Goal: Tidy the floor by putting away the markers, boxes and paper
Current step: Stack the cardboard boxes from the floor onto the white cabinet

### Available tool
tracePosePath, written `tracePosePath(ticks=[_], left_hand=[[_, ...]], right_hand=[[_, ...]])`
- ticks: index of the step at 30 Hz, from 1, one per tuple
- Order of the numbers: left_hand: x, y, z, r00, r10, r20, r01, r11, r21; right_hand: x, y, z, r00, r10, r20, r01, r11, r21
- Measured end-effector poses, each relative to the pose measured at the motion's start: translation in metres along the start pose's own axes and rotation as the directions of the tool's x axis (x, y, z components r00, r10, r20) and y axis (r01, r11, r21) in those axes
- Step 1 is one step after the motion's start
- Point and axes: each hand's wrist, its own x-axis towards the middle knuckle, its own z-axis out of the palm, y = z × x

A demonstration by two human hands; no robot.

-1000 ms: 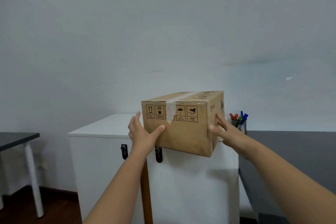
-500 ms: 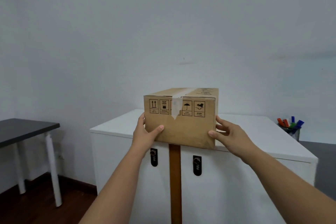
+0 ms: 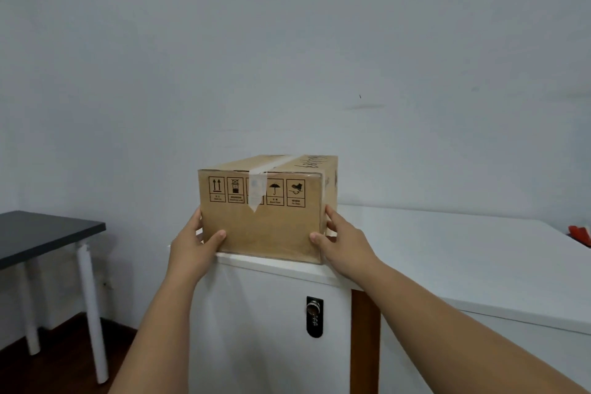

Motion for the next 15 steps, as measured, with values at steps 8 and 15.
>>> tracePosePath(ticks=[8,15], left_hand=[[0.058,-0.018,0.016,0.986,-0.154,0.067,0.096,0.842,0.531],[0.069,-0.016,0.042,0.973,-0.221,-0.072,0.204,0.667,0.717]], right_hand=[[0.047,0.012,0.037,0.993,0.115,-0.011,-0.116,0.989,-0.089],[0.056,0.012,0.043,0.988,0.114,-0.107,-0.151,0.870,-0.469]])
